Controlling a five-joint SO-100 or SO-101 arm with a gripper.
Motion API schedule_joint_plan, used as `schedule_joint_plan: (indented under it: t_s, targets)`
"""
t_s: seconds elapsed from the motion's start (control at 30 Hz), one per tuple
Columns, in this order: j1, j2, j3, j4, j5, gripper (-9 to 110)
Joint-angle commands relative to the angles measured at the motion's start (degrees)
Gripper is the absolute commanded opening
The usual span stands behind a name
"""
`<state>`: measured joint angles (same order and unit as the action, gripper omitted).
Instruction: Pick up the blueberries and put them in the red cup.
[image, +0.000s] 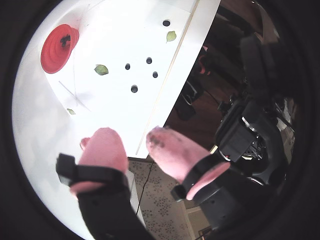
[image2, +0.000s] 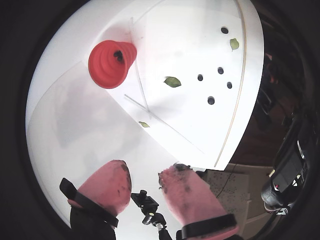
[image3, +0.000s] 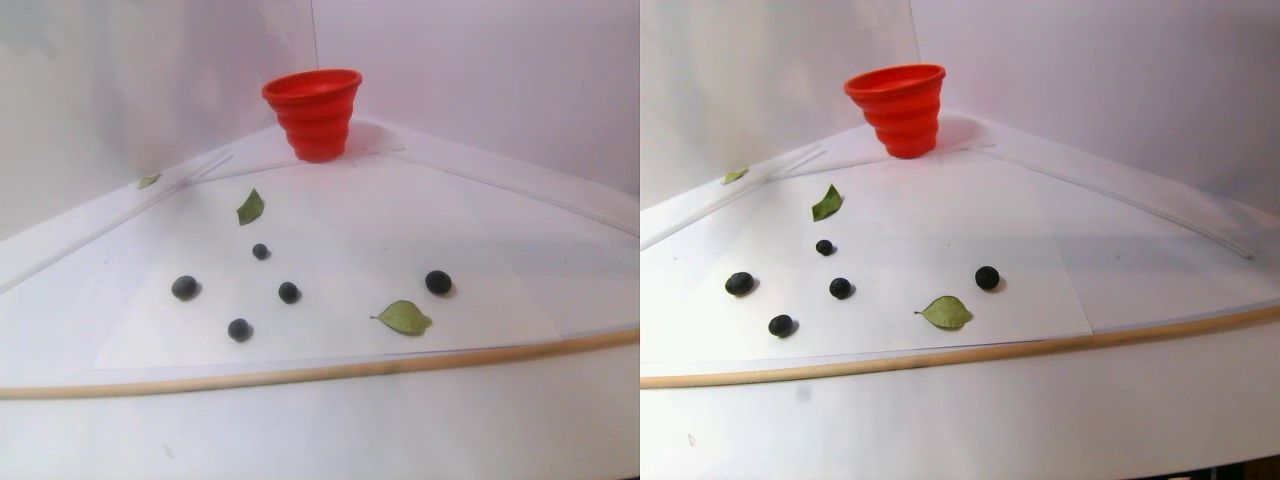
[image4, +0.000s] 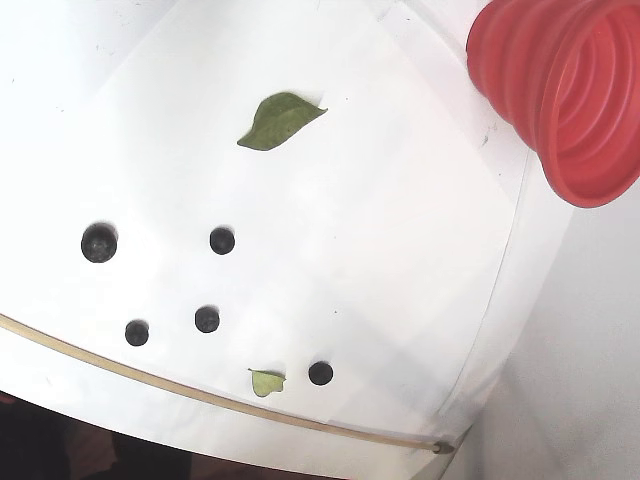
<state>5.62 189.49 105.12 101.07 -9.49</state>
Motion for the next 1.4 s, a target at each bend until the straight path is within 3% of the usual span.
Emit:
schedule_joint_plan:
  t_s: [0.0,1.37]
  targets:
    - [0.3,1.9,-1.1,0.1,-0.4,11]
    - [-2.0,1.5,-0.9,-0.4,-0.9,11]
